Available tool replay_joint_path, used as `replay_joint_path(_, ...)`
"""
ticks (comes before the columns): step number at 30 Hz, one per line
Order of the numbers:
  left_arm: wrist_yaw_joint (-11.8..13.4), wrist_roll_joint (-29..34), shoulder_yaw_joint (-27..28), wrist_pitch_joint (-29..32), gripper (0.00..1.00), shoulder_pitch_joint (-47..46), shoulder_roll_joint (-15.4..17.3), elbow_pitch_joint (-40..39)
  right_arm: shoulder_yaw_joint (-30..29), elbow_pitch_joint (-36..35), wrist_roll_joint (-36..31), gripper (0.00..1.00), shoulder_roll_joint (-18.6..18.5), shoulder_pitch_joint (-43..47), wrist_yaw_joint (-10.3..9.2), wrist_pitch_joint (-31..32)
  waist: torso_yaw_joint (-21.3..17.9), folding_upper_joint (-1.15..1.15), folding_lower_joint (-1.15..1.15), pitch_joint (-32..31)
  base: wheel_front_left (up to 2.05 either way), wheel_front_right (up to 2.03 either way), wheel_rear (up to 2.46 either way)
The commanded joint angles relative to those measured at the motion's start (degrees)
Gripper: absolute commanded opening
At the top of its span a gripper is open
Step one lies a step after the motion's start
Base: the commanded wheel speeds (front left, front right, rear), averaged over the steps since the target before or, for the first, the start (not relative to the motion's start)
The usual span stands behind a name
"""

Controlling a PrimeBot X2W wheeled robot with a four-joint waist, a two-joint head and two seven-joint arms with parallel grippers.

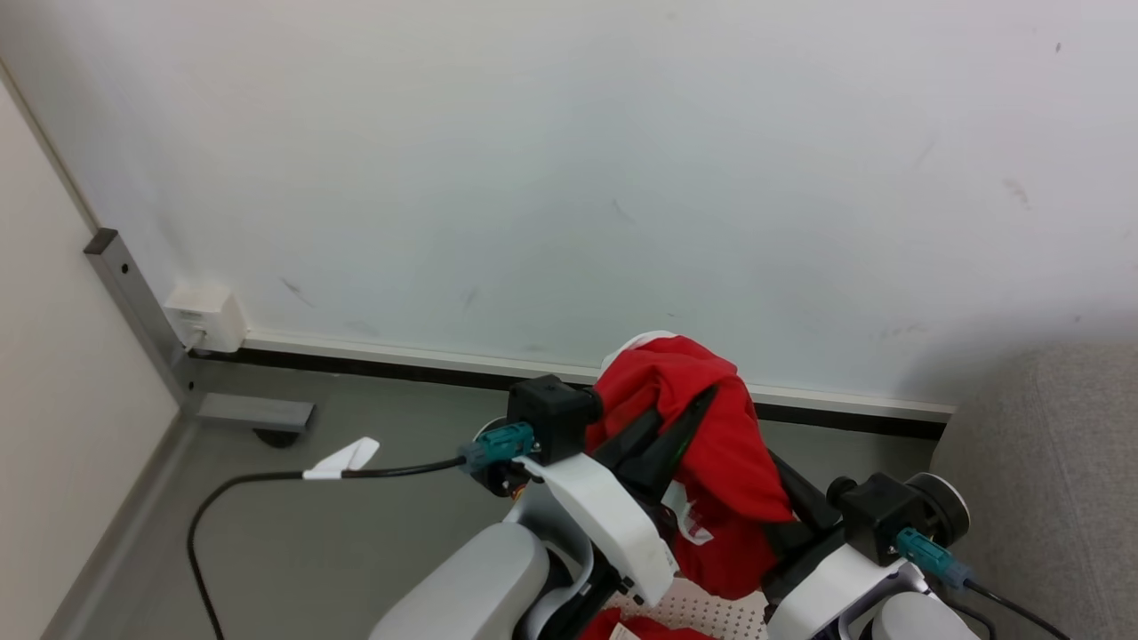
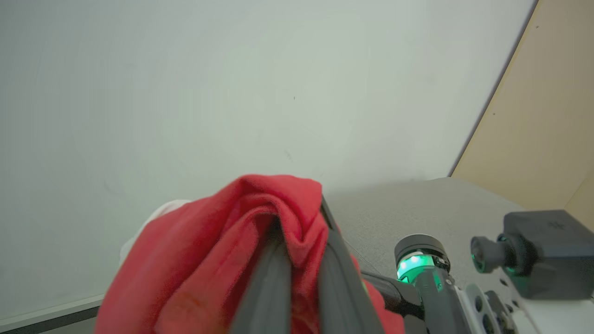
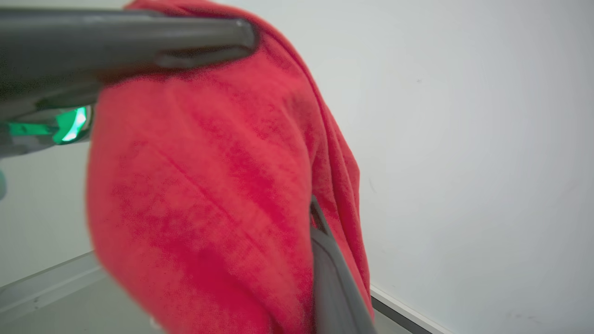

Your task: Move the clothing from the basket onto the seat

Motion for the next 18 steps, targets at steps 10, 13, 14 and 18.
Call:
replay_joint_path(10,0.7,-1.4,0.4,-0.5,0.00,1.4,0.4,1.2,-2.8,-1.1,1.9,0.00,0.0,1.7,-0.12,-0.1,-0.1,0.00,0.00,-0.3,0.00,0.00,0.00)
replay_joint_path(13,0.8,-1.4,0.1,-0.7,0.00,1.6,0.3,1.4,-4.1,-1.9,2.0,0.00,-0.4,2.4,-0.12,-0.1,-0.6,0.00,0.00,-0.3,0.00,0.00,0.00)
replay_joint_path(14,0.8,-1.4,0.0,-0.8,0.17,1.7,0.3,1.4,-4.6,-2.2,1.9,0.00,-0.6,2.5,-0.12,-0.1,-0.9,0.00,0.00,-0.3,0.00,0.00,0.00)
replay_joint_path(18,0.3,-2.1,-0.5,-0.7,1.00,2.2,0.0,1.0,-7.0,-3.5,0.9,0.00,-1.3,2.8,-0.12,-0.1,-2.1,0.00,0.00,0.0,0.00,0.00,0.00)
